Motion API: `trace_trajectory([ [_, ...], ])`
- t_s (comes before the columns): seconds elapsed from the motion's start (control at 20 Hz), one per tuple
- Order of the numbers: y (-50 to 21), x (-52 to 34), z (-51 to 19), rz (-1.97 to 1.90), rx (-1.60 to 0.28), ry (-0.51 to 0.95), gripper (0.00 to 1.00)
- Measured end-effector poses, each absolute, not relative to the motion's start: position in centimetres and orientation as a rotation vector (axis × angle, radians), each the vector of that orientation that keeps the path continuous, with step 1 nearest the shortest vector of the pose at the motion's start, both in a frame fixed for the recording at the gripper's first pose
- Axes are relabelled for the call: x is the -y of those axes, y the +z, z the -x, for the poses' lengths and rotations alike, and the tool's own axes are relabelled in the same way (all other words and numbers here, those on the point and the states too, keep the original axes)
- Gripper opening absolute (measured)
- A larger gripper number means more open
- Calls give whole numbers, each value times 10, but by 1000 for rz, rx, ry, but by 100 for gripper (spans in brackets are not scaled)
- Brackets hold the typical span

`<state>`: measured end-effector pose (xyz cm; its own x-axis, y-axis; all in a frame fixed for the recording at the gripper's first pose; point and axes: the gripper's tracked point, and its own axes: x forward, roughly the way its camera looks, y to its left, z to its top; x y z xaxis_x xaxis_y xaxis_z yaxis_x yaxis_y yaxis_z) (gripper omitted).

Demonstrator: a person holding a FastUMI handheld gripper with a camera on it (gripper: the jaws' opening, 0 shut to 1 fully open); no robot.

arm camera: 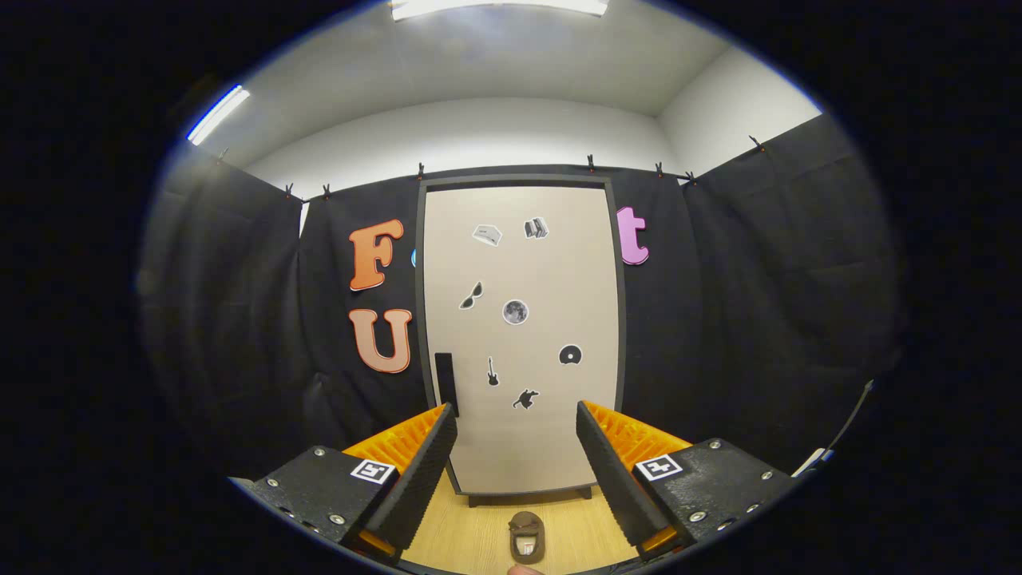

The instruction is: Open the shoe cabinet door, grab the shoes and put them into the shoe cabinet, then close the shoe cabinet door.

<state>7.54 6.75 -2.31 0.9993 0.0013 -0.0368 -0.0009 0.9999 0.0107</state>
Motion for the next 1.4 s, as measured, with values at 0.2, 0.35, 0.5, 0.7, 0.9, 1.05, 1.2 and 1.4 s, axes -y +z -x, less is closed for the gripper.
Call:
trace_trajectory([
  [0.2, -29, -91, -96, -9, -38, -5, 94],
  [0.35, -31, -112, -118, -11, -33, 17, 93],
  [0.5, -37, -127, -147, 5, -27, 30, 93],
  [0.7, -51, -147, -187, 20, -32, 58, 93],
  [0.9, -65, -163, -227, 23, -41, 75, 89],
  [1.05, -78, -175, -254, 25, -61, 101, 86],
  [1.2, -92, -181, -280, 21, -81, 105, 83],
  [1.4, -109, -183, -307, 24, -103, 104, 76],
])
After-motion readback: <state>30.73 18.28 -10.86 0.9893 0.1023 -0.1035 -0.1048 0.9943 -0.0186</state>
